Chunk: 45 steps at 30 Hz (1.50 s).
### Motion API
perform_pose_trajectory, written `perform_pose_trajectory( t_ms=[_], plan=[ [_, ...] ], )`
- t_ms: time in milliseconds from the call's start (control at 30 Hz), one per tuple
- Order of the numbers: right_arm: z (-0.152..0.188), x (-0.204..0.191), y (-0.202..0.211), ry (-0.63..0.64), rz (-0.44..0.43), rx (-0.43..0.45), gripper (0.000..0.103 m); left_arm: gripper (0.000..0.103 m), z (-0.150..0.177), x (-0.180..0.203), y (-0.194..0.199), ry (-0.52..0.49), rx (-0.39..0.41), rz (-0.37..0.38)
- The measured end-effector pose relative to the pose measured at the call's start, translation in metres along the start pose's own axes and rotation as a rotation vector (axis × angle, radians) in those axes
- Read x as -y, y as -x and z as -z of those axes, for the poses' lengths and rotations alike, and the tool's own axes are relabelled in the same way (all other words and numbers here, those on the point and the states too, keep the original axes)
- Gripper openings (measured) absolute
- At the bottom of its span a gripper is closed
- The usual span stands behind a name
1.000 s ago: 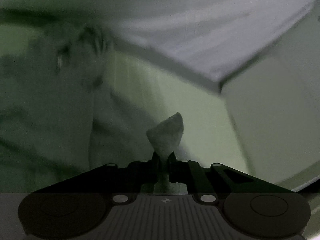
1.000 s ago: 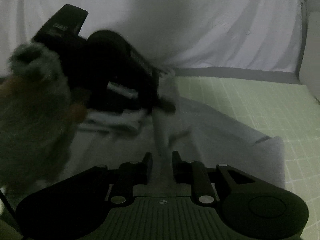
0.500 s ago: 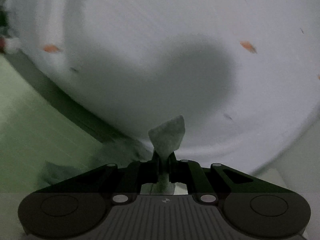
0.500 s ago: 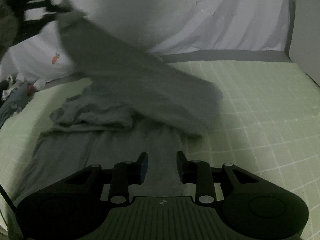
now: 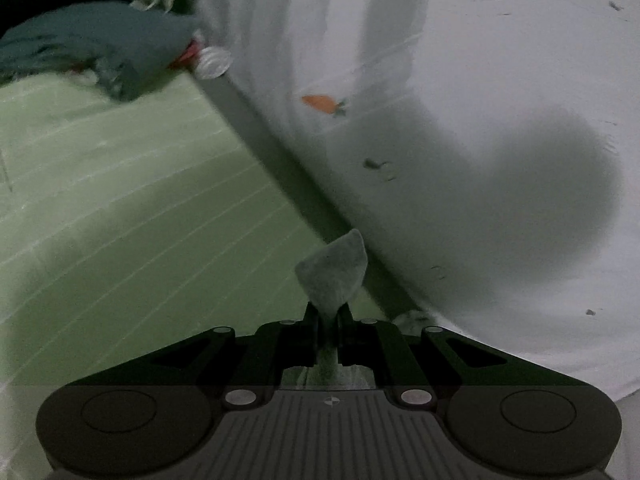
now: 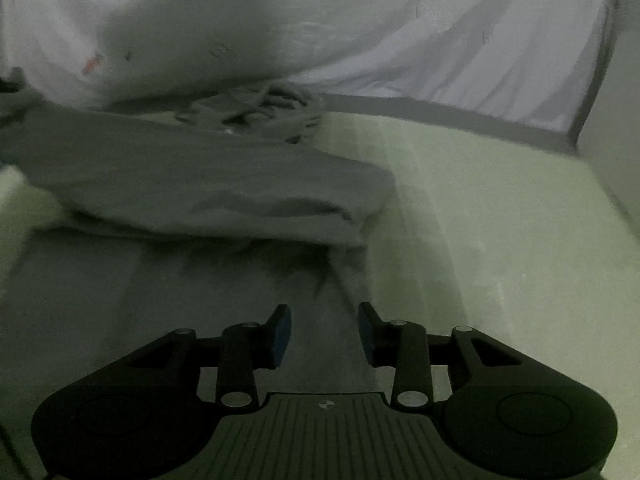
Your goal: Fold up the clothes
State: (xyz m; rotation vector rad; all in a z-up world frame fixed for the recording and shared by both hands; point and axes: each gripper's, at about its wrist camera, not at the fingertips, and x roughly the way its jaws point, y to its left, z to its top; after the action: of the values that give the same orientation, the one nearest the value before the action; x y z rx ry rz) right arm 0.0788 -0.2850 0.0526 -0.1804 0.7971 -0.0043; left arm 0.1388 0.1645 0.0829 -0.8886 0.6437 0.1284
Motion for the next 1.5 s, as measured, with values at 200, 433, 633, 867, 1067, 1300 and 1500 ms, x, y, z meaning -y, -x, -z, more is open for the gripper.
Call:
perform_pose_trajectory(
  t_ms=[200,433,633,867,1067,1300,1500],
  plan=[
    [-0.016,-0.019,-0.029,0.226,0.079,0.078,0.009,0.009,-0.007,-0.026,-0.009,0.022,-0.02,-0.031],
    [-0.004,-0.019,-0.037,0.274,0.09,-0.038,0.007,0.01,-0.015,-0.063,-0.049,0.079,-0.092,-0.121],
    [-0.007,-0.005,-0.027,0.173,0.02,-0.062,0.041,0.01,-0.018,-0.07,-0.055,0.118,-0.112,-0.09],
    [-0.003,0.002,-0.001,0.029,-0.042,-0.042,0.044,0.011,-0.008,-0.029,-0.026,0.096,-0.114,0.09],
    [-0.011,-0.007,0.006,-0.038,-0.145,-0.025,0.047,0.011,0.024,0.018,-0.03,0.053,-0.214,0.233],
    [-0.02,-0.016,0.005,-0.105,-0.245,-0.022,0.047,0.012,0.085,0.04,-0.071,0.02,-0.43,0.289],
    [-0.035,-0.002,-0.007,-0.393,-0.534,0.0,0.047,0.012,0.109,0.014,-0.089,0.109,-0.518,0.246]
  ],
)
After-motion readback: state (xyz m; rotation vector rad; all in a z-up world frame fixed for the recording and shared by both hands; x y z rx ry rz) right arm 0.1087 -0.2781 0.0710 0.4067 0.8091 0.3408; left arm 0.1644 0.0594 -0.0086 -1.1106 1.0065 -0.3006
